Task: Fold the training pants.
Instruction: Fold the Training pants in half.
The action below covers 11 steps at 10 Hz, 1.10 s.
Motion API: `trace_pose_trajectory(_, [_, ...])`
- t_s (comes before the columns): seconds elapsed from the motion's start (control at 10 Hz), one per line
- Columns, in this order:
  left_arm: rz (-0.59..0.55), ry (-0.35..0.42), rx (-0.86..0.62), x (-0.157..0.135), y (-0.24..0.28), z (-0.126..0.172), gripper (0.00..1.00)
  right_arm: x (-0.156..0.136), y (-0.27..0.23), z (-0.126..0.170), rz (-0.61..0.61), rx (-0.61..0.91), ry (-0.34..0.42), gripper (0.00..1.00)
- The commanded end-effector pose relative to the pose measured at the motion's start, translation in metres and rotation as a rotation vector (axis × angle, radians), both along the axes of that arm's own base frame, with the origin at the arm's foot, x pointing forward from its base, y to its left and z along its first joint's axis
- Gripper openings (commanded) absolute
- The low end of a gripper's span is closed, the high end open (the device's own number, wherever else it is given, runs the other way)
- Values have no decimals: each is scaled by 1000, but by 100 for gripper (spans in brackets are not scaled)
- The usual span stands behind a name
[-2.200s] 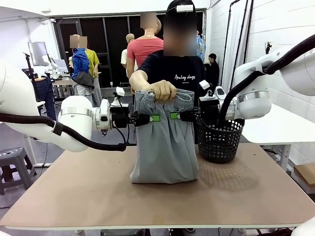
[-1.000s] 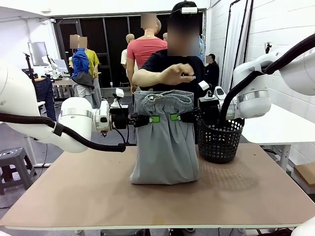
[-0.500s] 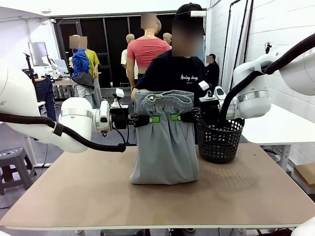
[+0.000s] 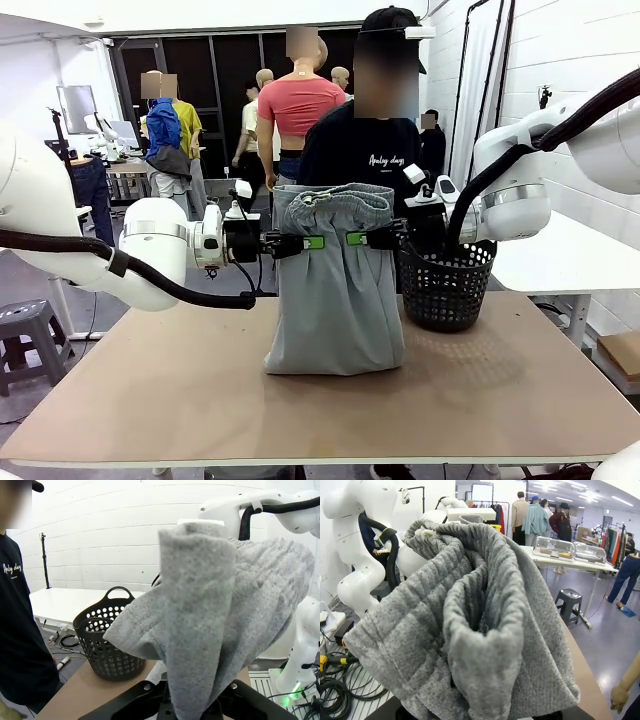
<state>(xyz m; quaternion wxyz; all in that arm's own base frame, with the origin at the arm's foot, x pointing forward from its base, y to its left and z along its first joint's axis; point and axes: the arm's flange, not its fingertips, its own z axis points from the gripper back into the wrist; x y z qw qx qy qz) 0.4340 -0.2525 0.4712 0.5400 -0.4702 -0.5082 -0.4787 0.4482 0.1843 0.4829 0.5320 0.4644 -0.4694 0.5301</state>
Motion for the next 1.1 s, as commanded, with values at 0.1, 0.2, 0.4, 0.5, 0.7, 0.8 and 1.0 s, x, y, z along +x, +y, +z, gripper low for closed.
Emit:
trace_pose_trajectory(0.1, [4, -11, 6, -2, -2, 5, 0, -2, 2, 0, -6, 29, 9, 0])
trace_pose_trajectory(0.2, [4, -11, 6, -2, -2, 5, 0, -2, 2, 0, -6, 29, 9, 0])
trace_pose_trajectory(0.4, [4, -11, 6, -2, -2, 5, 0, -2, 2, 0, -6, 29, 9, 0])
trace_pose_trajectory(0.5, [4, -11, 6, -2, -2, 5, 0, -2, 2, 0, -6, 29, 9, 0])
trace_pose_trajectory(0.7, [4, -11, 6, -2, -2, 5, 0, -2, 2, 0, -6, 29, 9, 0])
trace_pose_trajectory(0.8, [4, -11, 6, -2, -2, 5, 0, -2, 2, 0, -6, 29, 9, 0])
trace_pose_trajectory(1.0, [4, -11, 6, -2, -2, 5, 0, -2, 2, 0, -6, 29, 9, 0])
